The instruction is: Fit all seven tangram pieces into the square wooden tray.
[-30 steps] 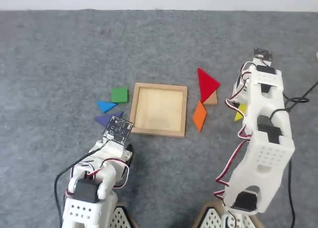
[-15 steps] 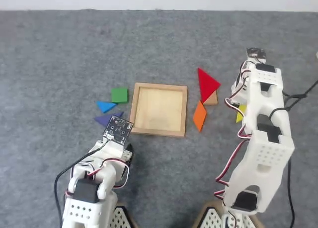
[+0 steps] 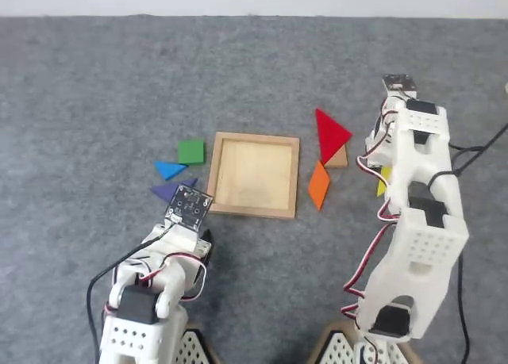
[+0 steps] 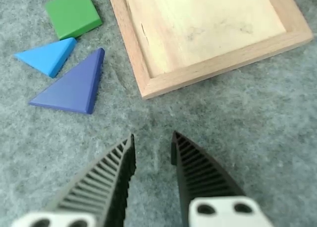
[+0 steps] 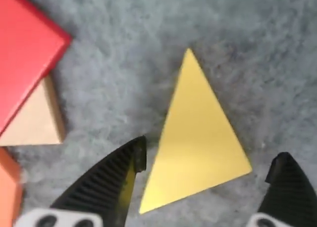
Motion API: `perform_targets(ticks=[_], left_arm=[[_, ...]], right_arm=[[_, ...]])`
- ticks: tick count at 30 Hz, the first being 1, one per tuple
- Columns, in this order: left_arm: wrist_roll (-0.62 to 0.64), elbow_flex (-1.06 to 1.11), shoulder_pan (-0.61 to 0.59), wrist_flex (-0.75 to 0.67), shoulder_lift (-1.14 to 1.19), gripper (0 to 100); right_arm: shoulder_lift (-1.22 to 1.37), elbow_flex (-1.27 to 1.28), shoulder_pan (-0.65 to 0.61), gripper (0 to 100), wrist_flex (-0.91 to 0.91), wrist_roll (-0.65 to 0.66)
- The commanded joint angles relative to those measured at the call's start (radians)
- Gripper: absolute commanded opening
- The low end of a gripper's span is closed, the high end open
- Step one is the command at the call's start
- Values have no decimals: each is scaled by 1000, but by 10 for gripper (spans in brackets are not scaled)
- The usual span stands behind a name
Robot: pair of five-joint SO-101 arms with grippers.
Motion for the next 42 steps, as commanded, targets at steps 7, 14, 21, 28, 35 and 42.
perform_targets(ticks=[7,14,21,28,35,42], left_arm=[[9,-12,-6,3,-17,116],[9,-12,-6,3,-17,116],[9,-12,-6,3,-17,116],[9,-12,-6,3,-17,116],[9,-12,-6,3,-17,116],[9,-12,-6,3,-17,116]], right_arm=[[50,-69,-28,379,30,-60],[79,-103,-25,379,70,-61],[81,-109,7,379,88,-127],[82,-110,5,379,84,-124],[82,-110,5,281,82,-133],[82,-110,7,223,82,-133]])
